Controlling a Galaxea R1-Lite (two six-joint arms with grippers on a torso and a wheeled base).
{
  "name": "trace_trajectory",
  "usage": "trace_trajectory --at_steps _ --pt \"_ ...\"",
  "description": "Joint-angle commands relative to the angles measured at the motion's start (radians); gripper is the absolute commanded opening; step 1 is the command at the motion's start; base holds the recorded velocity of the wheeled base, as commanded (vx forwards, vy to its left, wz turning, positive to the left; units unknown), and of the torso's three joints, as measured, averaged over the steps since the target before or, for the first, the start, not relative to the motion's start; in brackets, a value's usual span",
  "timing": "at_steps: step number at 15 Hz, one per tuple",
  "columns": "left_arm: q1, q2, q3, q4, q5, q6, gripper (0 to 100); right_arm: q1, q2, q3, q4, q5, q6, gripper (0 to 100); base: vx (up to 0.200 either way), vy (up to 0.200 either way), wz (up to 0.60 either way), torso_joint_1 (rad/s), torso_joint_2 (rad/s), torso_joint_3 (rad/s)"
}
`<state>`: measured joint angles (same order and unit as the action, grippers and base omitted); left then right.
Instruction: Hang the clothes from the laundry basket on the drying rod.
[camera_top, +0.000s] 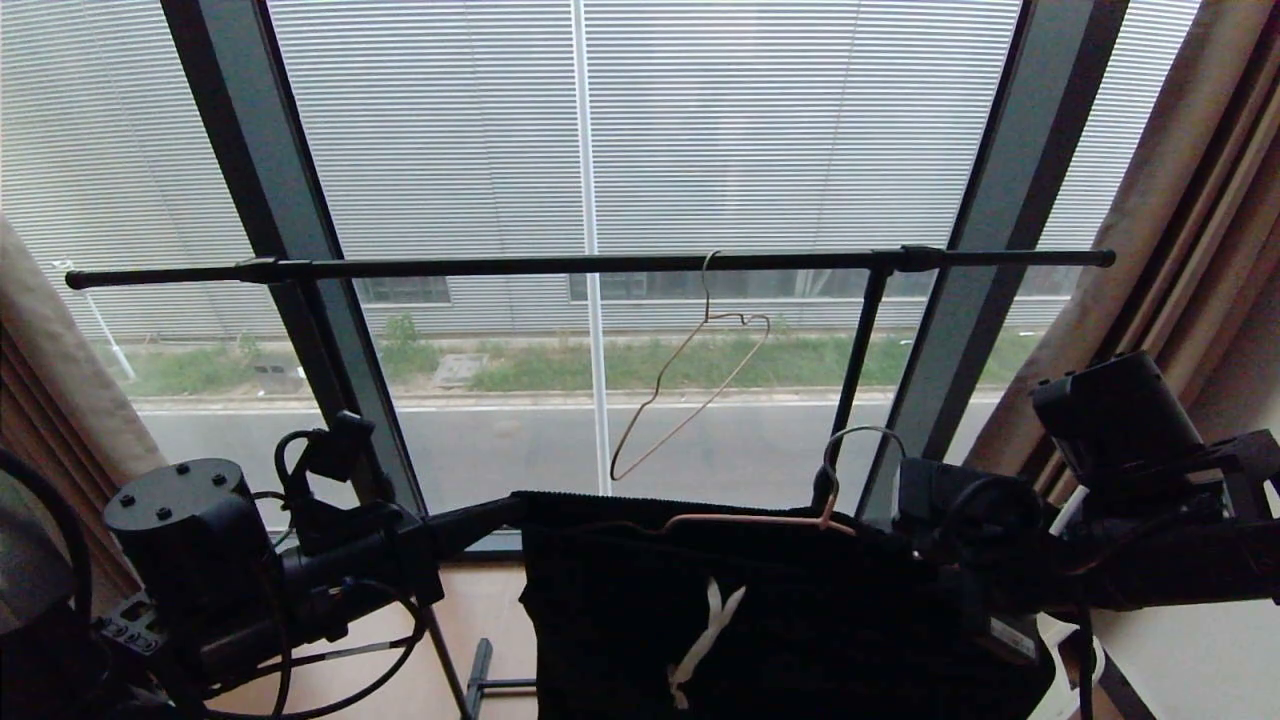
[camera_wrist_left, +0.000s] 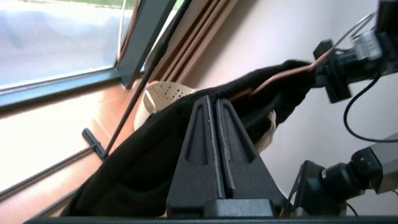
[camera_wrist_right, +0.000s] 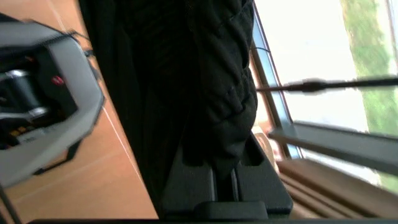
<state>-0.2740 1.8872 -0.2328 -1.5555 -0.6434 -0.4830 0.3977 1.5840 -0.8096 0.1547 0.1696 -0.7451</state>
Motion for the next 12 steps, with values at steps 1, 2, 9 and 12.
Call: trace_trajectory --at_steps 1,2,9,12 --pt "0.001 -0.016 -0.033 0.029 0.001 0.003 0 0.013 0.017 0.009 -0.001 -0.007 0.000 0 0.000 0.000 0.00 0.000 0.00 0.000" --pt "0.001 -0.033 -0.068 0.092 0.001 0.009 0 0.017 0.025 0.004 -0.001 -0.013 0.000 0 0.000 0.000 0.00 0.000 0.00 0.000" --pt "-0.073 -0.194 -0.332 0.670 0.011 0.195 0 0.020 0.068 -0.020 -0.017 -0.033 0.036 0 0.000 0.000 0.00 0.000 0.00 0.000" --pt "-0.149 -0.226 -0.395 0.844 0.059 0.265 0 0.020 0.090 -0.017 -0.060 -0.033 0.110 0 0.000 0.000 0.00 0.000 0.00 0.000"
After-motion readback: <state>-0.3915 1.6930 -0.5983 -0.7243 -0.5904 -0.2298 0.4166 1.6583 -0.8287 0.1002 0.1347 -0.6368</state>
